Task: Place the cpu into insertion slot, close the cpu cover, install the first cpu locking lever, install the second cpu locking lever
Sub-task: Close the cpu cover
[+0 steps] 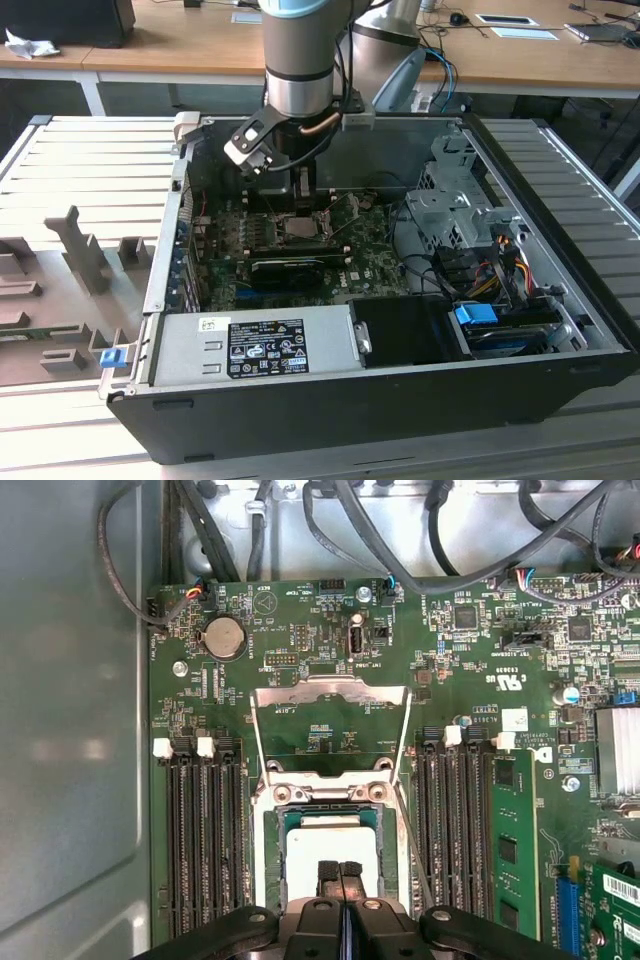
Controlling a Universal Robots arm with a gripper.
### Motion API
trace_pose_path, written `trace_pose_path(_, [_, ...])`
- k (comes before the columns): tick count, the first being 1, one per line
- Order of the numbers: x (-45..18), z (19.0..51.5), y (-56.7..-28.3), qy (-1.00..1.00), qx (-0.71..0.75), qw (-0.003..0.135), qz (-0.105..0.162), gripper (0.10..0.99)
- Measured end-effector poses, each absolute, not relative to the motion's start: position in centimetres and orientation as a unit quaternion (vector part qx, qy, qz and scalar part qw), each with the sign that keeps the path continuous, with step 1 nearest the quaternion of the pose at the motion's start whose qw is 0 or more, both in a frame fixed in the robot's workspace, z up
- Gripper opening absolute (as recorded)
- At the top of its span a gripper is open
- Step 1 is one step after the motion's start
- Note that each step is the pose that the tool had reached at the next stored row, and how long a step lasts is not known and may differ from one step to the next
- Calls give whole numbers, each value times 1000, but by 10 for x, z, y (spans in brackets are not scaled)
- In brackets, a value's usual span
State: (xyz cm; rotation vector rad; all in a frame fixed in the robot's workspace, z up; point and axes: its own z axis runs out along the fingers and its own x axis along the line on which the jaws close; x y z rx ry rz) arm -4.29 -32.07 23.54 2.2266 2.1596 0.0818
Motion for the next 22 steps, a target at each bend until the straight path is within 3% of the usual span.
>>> trace_pose_path(22, [-43, 260, -317, 696, 717, 20, 26, 106])
